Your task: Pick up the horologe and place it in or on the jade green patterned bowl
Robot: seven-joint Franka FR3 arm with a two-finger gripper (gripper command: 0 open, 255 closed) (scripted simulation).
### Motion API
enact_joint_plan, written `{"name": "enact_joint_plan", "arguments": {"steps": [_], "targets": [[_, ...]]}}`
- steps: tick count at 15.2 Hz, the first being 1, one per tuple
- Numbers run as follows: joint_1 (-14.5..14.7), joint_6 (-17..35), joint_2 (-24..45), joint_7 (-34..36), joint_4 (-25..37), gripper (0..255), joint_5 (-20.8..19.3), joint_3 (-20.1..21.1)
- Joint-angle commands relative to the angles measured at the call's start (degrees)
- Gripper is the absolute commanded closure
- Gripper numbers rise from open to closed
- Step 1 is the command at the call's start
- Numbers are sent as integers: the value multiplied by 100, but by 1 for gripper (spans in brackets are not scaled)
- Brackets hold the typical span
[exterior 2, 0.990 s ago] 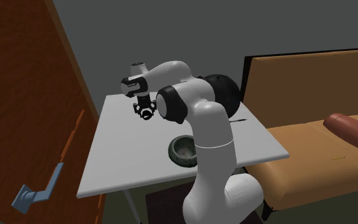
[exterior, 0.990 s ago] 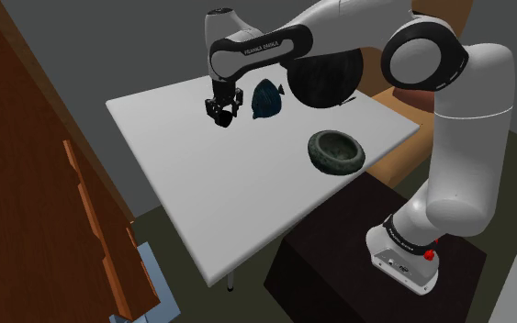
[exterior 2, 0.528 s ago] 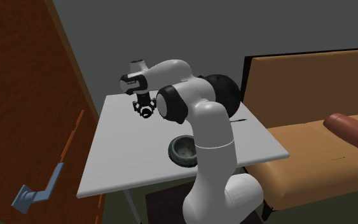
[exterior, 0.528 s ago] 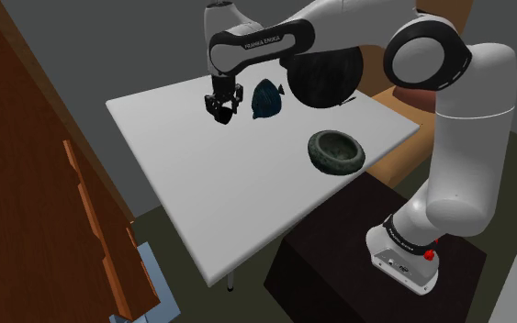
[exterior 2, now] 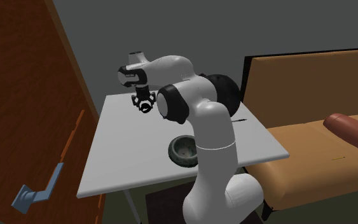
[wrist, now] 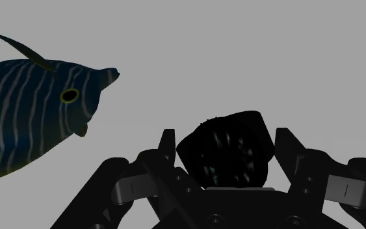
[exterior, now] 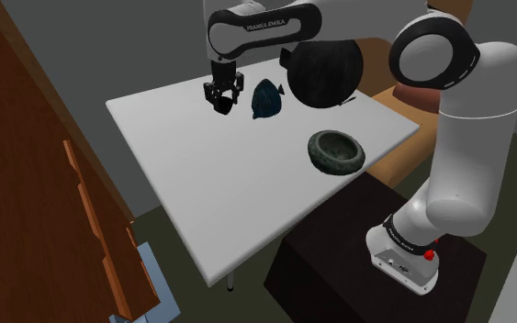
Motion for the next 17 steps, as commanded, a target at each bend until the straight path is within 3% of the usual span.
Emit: {"name": "enact_joint_plan", "arguments": {"steps": [1, 17], "targets": [[4, -135, -40, -4, 94, 255, 10, 6], [69, -1353, -69, -52, 1288, 255, 32, 27]]}}
